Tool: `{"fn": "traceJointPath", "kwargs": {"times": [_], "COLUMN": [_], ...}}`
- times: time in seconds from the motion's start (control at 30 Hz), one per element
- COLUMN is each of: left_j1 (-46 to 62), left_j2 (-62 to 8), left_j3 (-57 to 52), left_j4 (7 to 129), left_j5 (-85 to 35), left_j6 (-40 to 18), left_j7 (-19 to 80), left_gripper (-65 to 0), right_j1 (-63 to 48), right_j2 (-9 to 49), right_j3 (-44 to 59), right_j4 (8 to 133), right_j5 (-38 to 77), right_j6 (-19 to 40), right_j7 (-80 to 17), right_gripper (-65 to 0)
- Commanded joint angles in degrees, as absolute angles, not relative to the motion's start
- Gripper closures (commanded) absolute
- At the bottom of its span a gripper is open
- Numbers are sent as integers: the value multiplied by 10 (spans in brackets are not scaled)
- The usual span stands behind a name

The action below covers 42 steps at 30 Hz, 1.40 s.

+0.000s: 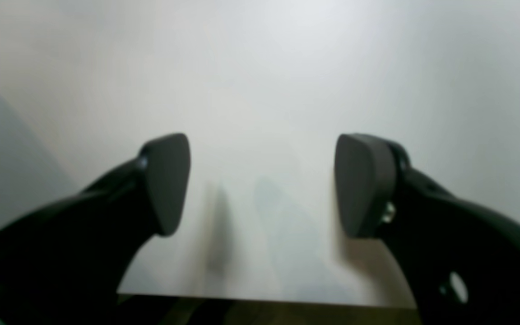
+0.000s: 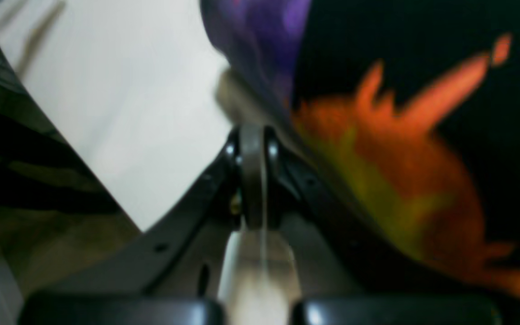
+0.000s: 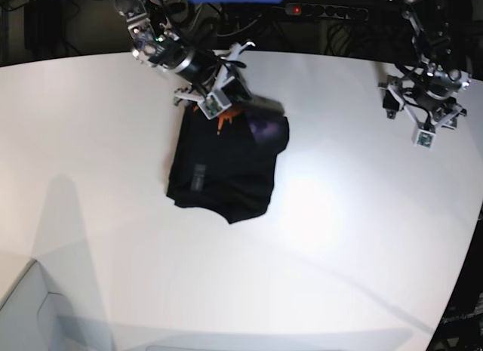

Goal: Layout the t-shirt on the table in an organized manner, then fold the t-shirt properly
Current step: 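Pinch the bundle's printed edge with the right gripper and tuck it flat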

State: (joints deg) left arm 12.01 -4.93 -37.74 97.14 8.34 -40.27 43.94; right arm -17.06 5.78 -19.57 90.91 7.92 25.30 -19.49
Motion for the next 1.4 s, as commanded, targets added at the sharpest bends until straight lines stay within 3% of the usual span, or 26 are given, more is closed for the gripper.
{"fn": "traceJointPath", "kwargs": {"times": [0.0, 0.23, 0.53, 0.97, 1.37], "left_j1": [117, 117, 130, 144, 137], "left_j2": [-56, -55, -53, -56, -56], "left_j3": [-378, -378, -378, -398, -416], "left_j4": [983, 983, 983, 983, 983], "left_j5": [78, 78, 78, 78, 78], "left_j6": [-400, -400, -400, -400, -400], "left_j7": [430, 430, 430, 430, 429], "left_gripper": [-485, -485, -485, -485, -485], "right_j1": [-169, -195, -226, -123, -125], "right_j2": [62, 65, 61, 63, 65], "right_j3": [-196, -196, -196, -181, -115], "right_j4": [917, 930, 1072, 904, 874], "right_j5": [87, 87, 87, 87, 87], "right_j6": [257, 257, 257, 256, 258], "right_j7": [-182, -146, -138, -134, -133], "right_gripper": [0, 0, 0, 0, 0]}}
